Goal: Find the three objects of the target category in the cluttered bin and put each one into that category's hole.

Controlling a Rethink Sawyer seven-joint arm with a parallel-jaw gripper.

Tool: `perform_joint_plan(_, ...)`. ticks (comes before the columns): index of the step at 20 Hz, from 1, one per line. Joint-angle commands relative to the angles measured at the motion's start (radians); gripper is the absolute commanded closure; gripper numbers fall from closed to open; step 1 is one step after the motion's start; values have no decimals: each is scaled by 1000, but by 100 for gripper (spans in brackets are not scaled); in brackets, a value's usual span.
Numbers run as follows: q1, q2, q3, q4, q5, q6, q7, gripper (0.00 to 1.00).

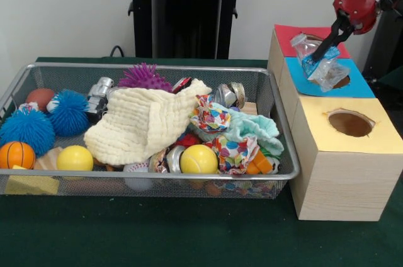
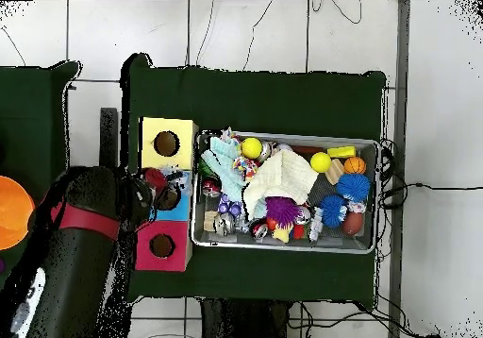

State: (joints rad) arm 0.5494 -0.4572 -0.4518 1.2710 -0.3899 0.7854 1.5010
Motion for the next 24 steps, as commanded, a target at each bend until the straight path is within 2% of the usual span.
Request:
perform_joint_plan(1, -1, 70, 120, 75, -50, 121, -48, 100)
perform_joint_plan(6, 15, 77, 118, 74, -36, 153, -33, 100)
perform_joint_plan(10, 42, 74, 84, 85, -54, 154, 8, 100)
perform_joint_plan(24, 51, 65, 82, 102, -51, 179, 14, 100)
